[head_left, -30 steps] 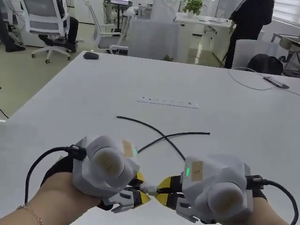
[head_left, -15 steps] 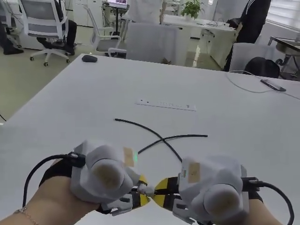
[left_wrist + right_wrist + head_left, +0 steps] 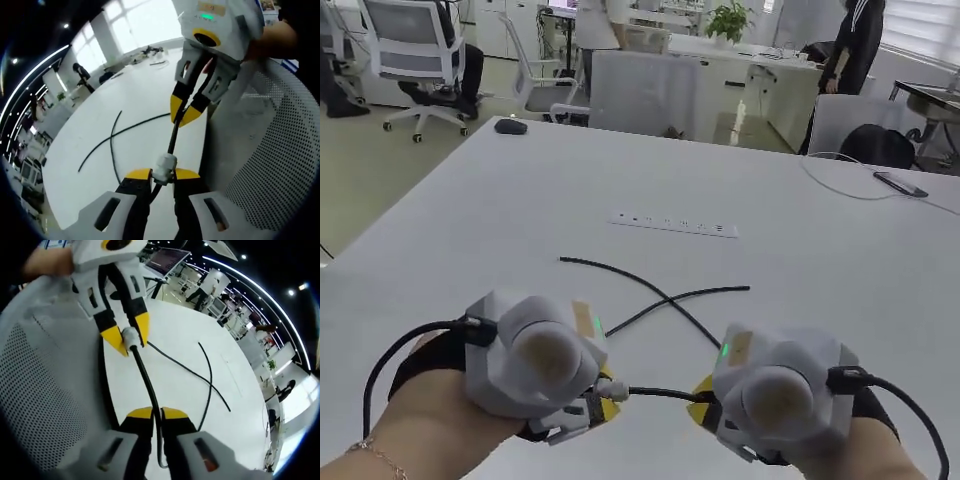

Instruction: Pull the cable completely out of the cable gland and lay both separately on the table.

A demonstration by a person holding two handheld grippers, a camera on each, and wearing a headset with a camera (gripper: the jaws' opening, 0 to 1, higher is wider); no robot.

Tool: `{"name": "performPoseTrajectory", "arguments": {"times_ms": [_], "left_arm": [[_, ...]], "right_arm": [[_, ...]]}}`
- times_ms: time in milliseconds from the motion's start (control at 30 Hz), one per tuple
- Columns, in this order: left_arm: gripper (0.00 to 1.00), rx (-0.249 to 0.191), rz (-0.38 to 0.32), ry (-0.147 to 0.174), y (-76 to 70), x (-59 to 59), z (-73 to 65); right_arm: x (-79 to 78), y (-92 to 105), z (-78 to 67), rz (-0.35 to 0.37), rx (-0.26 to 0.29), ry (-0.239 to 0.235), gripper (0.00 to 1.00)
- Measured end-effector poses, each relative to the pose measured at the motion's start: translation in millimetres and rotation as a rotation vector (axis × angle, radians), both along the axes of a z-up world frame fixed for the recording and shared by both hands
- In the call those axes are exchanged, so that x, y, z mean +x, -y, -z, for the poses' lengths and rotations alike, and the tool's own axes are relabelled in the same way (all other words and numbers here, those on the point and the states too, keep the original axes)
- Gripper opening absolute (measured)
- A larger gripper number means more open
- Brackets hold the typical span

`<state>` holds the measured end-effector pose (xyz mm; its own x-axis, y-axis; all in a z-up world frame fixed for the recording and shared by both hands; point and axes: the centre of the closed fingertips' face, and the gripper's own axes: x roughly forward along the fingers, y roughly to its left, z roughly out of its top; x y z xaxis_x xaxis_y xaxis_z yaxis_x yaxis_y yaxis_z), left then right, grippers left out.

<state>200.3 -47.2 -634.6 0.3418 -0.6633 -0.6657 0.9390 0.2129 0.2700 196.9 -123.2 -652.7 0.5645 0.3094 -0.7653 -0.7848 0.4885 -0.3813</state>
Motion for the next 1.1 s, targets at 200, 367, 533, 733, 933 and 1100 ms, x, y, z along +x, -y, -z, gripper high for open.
{"name": "performPoseTrajectory", "arguments": {"times_ms": [200, 367, 533, 733, 933, 1100], "left_arm": [[0.17, 0.028, 0.022, 0.0, 1.9, -4.8, 4.2], [0.17, 0.037, 0.044, 0.003, 3.9, -7.6, 5.2], [0.17, 0.046, 0.069, 0.014, 7.4, -10.2, 5.8], [0.17, 0.032, 0.027, 0.007, 2.7, -2.5, 4.2], [0.17, 0.038, 0.009, 0.004, 0.8, -0.2, 5.3], [0.17, 0.045, 0.005, -0.002, 0.4, -0.1, 6.9]], "right_arm": [[-6.4, -11.8, 5.1, -0.023, 0.036, -0.047, 0.19], [-12.4, -40.9, -9.3, -0.146, 0.112, 0.001, 0.22], [-16.1, -49.2, -14.3, -0.185, 0.152, 0.005, 0.14], [-13.7, -45.2, -11.4, -0.185, 0.129, 0.01, 0.04], [-7.3, -24.3, -0.8, -0.105, 0.052, -0.01, 0.04], [-5.4, -5.6, 9.1, -0.021, 0.012, -0.054, 0.05]]}}
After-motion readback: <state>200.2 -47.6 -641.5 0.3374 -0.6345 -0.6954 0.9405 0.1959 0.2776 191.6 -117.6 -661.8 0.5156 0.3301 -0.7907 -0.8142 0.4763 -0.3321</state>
